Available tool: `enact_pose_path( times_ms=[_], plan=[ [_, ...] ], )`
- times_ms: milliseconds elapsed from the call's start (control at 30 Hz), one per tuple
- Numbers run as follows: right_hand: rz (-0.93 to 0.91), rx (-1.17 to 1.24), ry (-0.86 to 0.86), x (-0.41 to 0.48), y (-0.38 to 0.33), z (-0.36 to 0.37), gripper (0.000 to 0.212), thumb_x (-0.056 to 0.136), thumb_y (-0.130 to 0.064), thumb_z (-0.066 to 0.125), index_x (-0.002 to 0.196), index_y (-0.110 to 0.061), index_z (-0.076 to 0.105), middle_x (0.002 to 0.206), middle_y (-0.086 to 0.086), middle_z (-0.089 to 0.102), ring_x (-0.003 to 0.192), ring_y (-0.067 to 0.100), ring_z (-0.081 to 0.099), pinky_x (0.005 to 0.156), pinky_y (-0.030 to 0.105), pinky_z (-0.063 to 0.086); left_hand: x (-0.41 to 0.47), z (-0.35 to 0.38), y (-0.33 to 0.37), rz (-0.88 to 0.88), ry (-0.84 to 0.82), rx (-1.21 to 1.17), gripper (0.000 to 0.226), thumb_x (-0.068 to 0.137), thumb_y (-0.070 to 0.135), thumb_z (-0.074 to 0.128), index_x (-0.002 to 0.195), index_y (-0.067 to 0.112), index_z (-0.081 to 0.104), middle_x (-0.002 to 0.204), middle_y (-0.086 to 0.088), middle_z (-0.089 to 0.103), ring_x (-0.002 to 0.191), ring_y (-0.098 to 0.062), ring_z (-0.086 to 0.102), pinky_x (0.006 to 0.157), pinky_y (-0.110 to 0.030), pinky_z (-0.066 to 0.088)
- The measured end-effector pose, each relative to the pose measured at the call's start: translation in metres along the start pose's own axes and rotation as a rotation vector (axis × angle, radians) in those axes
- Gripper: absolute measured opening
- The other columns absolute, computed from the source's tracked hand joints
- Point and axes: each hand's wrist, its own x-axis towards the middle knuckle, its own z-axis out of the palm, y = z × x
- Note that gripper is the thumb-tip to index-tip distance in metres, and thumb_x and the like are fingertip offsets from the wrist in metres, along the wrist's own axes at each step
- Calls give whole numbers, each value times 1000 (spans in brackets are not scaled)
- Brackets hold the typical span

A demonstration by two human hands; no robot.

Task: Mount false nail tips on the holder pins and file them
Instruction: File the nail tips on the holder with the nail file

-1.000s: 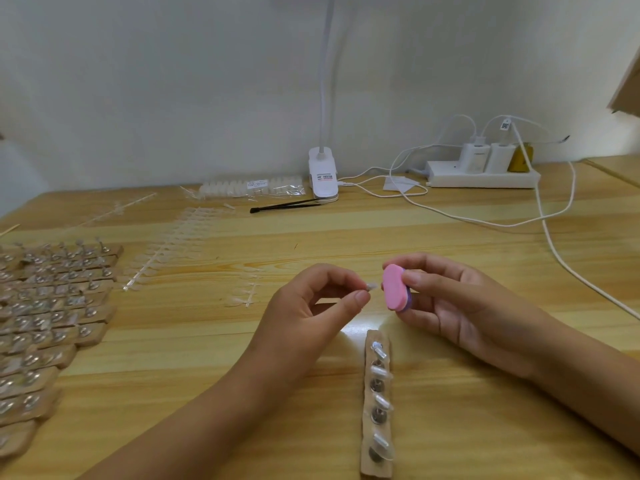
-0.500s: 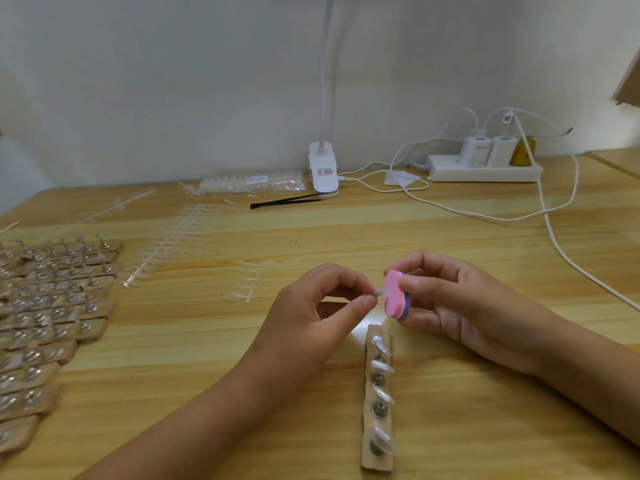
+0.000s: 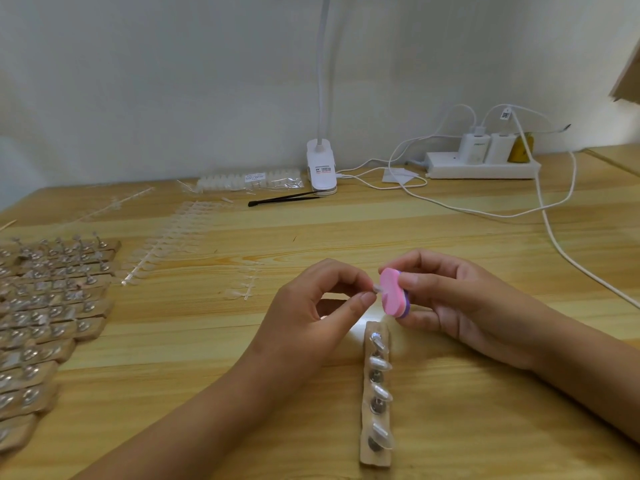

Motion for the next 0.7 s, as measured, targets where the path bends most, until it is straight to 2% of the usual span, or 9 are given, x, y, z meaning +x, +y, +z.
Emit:
enact_pose_path(
  times_ms=[67, 233, 367, 467, 633, 700],
  plan=[
    [3, -18, -30, -1, 0, 1, 24, 75, -20, 76, 99, -15, 75, 97, 9, 72, 86, 14, 71, 70, 22, 57, 0, 0, 0, 11, 10, 12, 7, 90, 11, 67, 92, 17, 68, 92, 9, 67, 97, -13, 65, 82, -23, 54],
    [-54, -6, 41, -1, 0, -1, 26, 72, -20, 75, 98, -16, 76, 96, 10, 71, 87, 15, 71, 71, 24, 58, 0, 1, 0, 68, -6, 58, 6, 90, 14, 65, 93, 18, 67, 93, 11, 66, 97, -13, 65, 84, -21, 53],
    [-43, -79, -20, -2, -2, 2, 25, 73, -22, 75, 98, -19, 76, 94, 6, 72, 85, 12, 71, 70, 23, 57, -2, 2, -1, 94, 25, 121, 10, 91, 17, 63, 94, 27, 65, 94, 14, 67, 97, -14, 66, 83, -20, 53],
    [-91, -73, 42, -1, 0, 2, 25, 70, -24, 76, 94, -19, 76, 90, 4, 72, 82, 11, 70, 69, 23, 57, -3, 2, -1, 99, 38, 152, 14, 91, 18, 63, 93, 32, 62, 91, 14, 68, 93, -11, 67, 79, -16, 52],
    [-102, -127, 6, -2, 0, 3, 22, 73, -24, 75, 94, -20, 75, 89, 4, 71, 85, 13, 70, 71, 25, 57, -4, 3, 0, 111, 37, 191, 17, 93, 13, 65, 91, 30, 62, 89, 15, 69, 87, -6, 68, 77, -13, 51],
    [-130, -114, 45, -1, 0, 3, 22, 71, -25, 75, 93, -20, 75, 87, 3, 71, 83, 11, 70, 69, 24, 57, -5, 4, 1, 109, 21, 195, 18, 93, 11, 65, 91, 29, 60, 89, 15, 69, 85, -2, 68, 77, -10, 49]
  ],
)
